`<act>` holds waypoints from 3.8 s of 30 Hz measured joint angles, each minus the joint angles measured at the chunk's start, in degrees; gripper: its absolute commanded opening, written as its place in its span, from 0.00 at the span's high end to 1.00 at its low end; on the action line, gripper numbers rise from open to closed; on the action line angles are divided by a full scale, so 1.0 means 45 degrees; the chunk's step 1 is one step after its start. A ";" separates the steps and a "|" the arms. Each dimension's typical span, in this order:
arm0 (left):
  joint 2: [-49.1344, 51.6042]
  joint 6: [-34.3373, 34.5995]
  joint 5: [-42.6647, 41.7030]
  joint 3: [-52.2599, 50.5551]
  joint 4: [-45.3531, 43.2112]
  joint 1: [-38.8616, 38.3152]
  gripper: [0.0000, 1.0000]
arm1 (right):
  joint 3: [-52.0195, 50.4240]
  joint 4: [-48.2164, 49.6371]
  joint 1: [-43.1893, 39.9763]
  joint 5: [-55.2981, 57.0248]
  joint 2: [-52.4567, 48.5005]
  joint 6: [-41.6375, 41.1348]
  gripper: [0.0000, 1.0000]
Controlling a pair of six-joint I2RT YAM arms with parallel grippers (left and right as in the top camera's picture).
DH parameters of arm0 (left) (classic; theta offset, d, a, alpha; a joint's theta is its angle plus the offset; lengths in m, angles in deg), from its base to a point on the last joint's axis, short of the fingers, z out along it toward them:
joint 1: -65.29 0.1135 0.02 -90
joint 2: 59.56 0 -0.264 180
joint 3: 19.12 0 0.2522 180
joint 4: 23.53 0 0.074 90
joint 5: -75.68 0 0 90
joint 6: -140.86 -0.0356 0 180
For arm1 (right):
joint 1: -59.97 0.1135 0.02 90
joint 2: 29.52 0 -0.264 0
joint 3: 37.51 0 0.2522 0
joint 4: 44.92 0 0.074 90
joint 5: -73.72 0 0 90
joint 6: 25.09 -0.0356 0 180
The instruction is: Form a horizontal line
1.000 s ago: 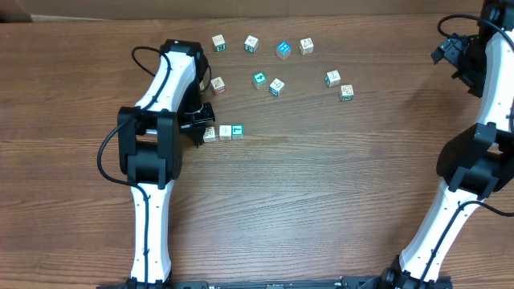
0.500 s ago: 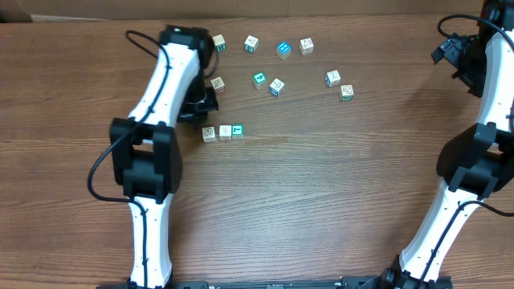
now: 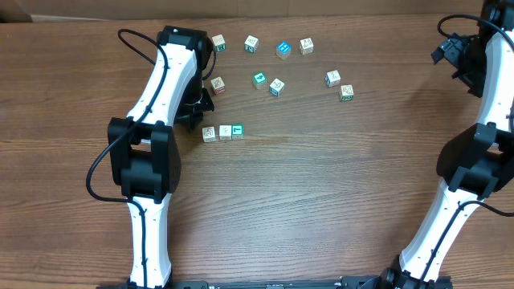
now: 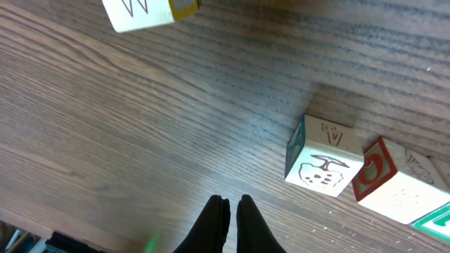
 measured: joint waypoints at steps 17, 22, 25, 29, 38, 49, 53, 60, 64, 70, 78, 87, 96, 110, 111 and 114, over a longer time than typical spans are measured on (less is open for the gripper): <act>-0.4915 -0.0913 -0.0627 -0.6475 -0.5241 0.0539 0.95 | 0.0000 -0.0005 0.0000 -0.0005 0.0000 -0.0005 0.00; -0.4988 -0.0865 -0.0680 -0.7407 -0.5795 0.0821 0.96 | 0.0000 -0.0005 0.0000 0.0000 0.0000 -0.0005 0.00; -0.4988 -0.0860 -0.0704 -0.8072 -0.6426 0.0733 0.95 | 0.0000 -0.0010 0.0000 0.0005 0.0000 0.0000 0.00; -0.4988 -0.0860 -0.0850 -0.8864 -0.7718 0.0641 0.95 | 0.0000 -0.0010 0.0000 0.0000 0.0000 0.0000 0.00; -0.4988 -0.0763 -0.1122 -1.0365 -0.9636 0.0559 0.96 | 0.0000 -0.0005 0.0000 0.0000 0.0000 -0.0005 0.00; -0.4988 -0.0758 -0.1399 -1.0996 -1.1322 0.0248 0.96 | 0.0000 0.0000 0.0000 0.0000 0.0000 0.0000 0.00; -0.4988 -0.0758 -0.1399 -1.1026 -1.1725 0.0223 0.96 | 0.0000 0.0000 0.0000 0.0000 0.0000 0.0000 0.00; -0.4988 -0.0758 -0.1277 -1.1040 -1.1856 0.0223 0.96 | 0.0000 -0.0005 0.0000 0.0000 0.0000 -0.0005 0.00; -0.4988 -0.0758 -0.1088 -1.1050 -1.2186 0.0223 0.96 | 0.0000 -0.0005 0.0000 0.0000 0.0000 0.0000 0.00; -0.4988 -0.0758 -0.1001 -1.1089 -1.2337 0.0223 0.96 | 0.0000 -0.0005 0.0000 0.0000 0.0000 0.0000 0.00; -0.4988 -0.0758 -0.1001 -1.1113 -1.2580 0.0223 0.96 | 0.0000 -0.0010 0.0000 -0.0005 0.0000 0.0000 0.00; -0.4988 -0.0758 -0.1015 -1.1113 -1.2157 0.0151 0.96 | 0.0000 -0.0010 0.0000 0.0005 0.0000 0.0000 0.00; -0.4988 -0.0758 -0.1025 -1.1113 -1.1876 -0.0010 0.96 | 0.0000 -0.0005 0.0000 0.0000 0.0000 -0.0005 0.00; -0.4993 -0.0758 -0.1379 -1.1113 -1.1735 -0.0087 0.95 | 0.0000 -0.0005 0.0000 0.0000 0.0000 -0.0005 0.00; -0.4993 -0.0758 -0.1404 -1.1113 -1.1744 -0.0087 0.96 | 0.0000 -0.0010 0.0005 0.0005 0.0000 -0.0005 0.00; -0.4993 -0.0758 -0.1462 -1.1113 -1.1793 -0.0087 0.95 | 0.0000 -0.0005 0.0000 -0.0005 0.0000 -0.0005 0.00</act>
